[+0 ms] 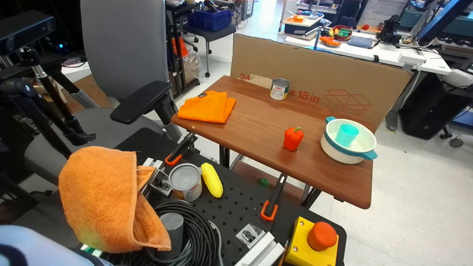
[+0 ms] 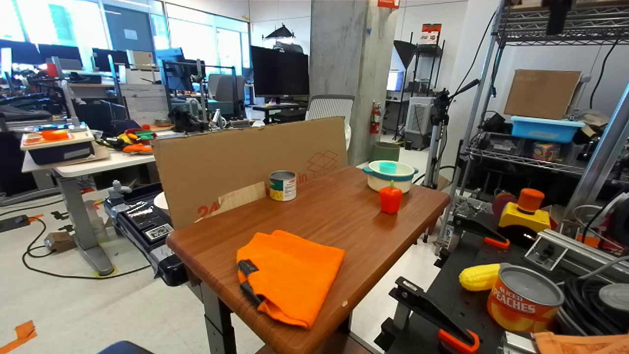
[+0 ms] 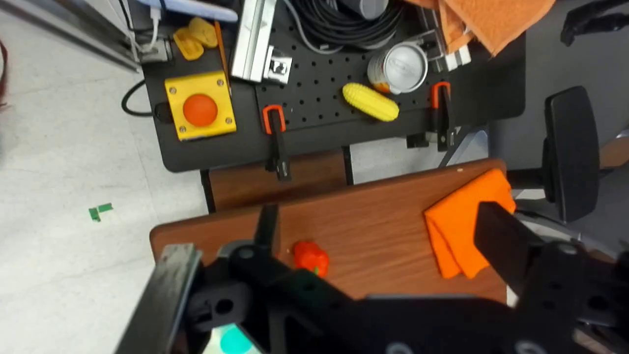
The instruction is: Remove the cup from the white pot.
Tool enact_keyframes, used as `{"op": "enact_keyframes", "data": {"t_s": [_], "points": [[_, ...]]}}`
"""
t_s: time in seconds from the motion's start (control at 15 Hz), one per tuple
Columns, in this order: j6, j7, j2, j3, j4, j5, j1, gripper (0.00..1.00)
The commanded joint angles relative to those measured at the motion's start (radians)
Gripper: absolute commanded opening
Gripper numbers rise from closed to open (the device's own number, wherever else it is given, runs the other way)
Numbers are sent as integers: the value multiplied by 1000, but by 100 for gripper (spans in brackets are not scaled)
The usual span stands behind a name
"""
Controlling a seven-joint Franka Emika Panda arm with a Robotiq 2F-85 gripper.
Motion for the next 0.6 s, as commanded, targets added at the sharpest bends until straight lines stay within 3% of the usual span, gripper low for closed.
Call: {"op": "enact_keyframes", "data": {"t_s": [0.0,0.27,0.53], "points": [[199,-6,149,34,41,16,15,100],[442,24,337,62,75,7,10,100],[598,61,530,82,145,-1,-6,100]]}}
